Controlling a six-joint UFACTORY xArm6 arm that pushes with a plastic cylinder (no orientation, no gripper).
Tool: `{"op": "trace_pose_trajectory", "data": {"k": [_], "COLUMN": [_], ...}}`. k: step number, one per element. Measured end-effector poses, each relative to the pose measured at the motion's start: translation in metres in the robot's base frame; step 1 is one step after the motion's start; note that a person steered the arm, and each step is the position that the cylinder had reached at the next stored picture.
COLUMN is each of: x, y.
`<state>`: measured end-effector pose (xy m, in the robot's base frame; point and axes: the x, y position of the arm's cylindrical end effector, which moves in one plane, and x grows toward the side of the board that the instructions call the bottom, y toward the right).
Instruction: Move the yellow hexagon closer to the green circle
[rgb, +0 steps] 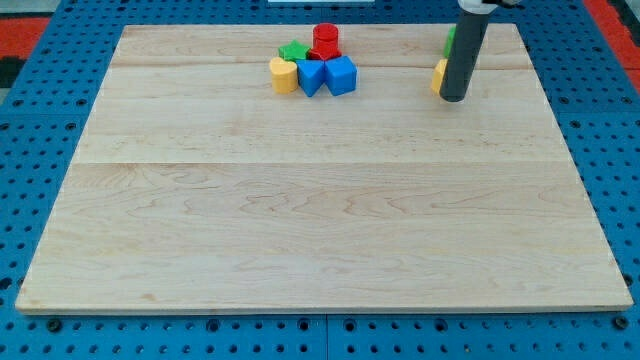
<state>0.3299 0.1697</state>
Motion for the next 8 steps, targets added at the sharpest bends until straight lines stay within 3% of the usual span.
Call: {"op": "trace_pose_trajectory", "data": {"k": [3, 8], "x": [-0.021, -0.033], "y": [0.017, -0.021]}}
